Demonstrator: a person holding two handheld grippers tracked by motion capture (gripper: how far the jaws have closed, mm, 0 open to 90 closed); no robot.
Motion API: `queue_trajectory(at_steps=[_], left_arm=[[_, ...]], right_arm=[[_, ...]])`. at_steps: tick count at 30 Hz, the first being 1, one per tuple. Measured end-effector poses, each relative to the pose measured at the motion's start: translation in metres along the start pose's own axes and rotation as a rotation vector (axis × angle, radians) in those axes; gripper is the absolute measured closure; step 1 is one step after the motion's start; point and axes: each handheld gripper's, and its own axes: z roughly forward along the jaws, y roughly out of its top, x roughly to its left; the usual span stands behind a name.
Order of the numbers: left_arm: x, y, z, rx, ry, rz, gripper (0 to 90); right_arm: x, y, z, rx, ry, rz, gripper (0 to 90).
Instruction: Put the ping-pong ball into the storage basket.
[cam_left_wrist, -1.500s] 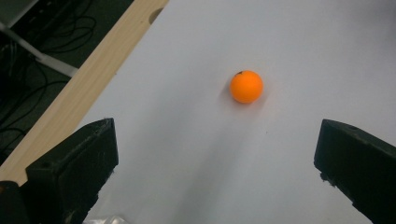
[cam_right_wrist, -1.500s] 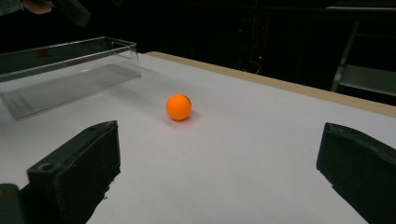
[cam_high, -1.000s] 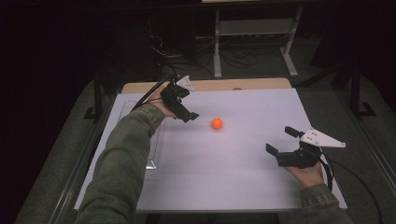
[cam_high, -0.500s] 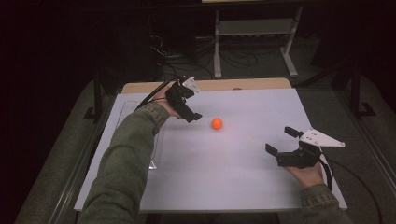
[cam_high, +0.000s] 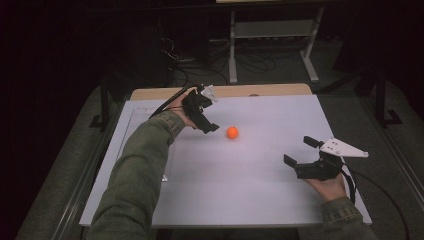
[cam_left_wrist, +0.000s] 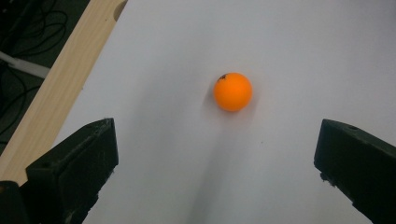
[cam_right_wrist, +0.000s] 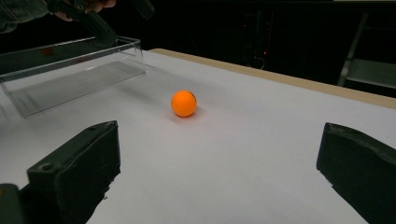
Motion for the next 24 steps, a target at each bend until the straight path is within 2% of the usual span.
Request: queue_trajectory(at_steps=[24], left_arm=[[-0.004,0.003,0.033,0.048,-0.046,0.029,0.0]], right_arm=[[-0.002,0.000,0.000,-0.003,-0.012,0.002,0.0]])
